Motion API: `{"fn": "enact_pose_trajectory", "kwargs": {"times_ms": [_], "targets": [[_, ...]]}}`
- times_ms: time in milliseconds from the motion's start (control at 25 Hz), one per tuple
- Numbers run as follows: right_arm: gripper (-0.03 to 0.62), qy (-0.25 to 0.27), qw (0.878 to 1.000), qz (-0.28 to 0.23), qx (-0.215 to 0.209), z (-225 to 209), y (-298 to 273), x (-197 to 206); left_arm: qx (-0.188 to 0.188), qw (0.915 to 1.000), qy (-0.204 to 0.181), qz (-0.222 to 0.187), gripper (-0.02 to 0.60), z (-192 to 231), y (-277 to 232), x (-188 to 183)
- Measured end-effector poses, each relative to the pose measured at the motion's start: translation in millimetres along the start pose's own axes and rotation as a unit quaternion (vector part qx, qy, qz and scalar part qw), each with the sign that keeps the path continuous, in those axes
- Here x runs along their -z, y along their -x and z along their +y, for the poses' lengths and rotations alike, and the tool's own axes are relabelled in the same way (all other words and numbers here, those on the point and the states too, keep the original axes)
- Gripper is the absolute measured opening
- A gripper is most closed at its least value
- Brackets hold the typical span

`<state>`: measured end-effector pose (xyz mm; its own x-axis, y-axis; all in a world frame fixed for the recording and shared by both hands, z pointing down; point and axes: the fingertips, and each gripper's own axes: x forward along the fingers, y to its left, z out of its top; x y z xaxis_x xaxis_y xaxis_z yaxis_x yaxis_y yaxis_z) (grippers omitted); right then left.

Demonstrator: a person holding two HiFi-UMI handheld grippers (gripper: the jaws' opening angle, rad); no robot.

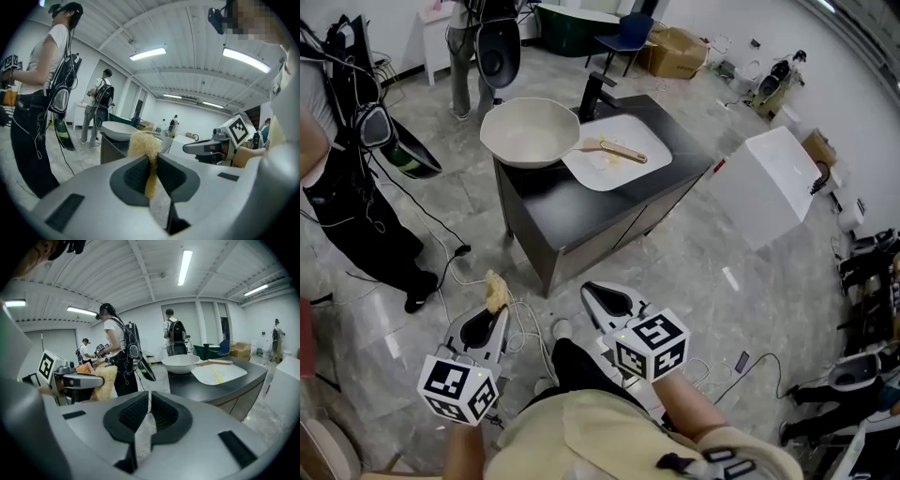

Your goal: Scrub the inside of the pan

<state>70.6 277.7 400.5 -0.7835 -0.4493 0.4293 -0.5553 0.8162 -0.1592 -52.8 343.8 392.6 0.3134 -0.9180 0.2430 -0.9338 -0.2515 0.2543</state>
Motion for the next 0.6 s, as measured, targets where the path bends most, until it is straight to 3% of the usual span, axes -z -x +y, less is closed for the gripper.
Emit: {"fn": "enact_pose_trajectory", "kwargs": {"times_ms": [320, 440, 600], "targets": [[0.017, 0.011, 1.000, -0.013, -0.021, -57, -18, -23, -0.008, 0.9997, -0.020, 0.014, 0.043, -2, -62, -23], [0.075, 0.017, 0.999, -0.011, -0.036, -81, -33, -33, -0.011, 0.9994, -0.028, 0.018, 0.043, 3, -94, -38], [0.103, 0.039, 0.998, -0.009, -0.038, -114, -50, -45, -0.020, 0.9985, -0.045, 0.022, 0.043, 13, -128, -57]]}}
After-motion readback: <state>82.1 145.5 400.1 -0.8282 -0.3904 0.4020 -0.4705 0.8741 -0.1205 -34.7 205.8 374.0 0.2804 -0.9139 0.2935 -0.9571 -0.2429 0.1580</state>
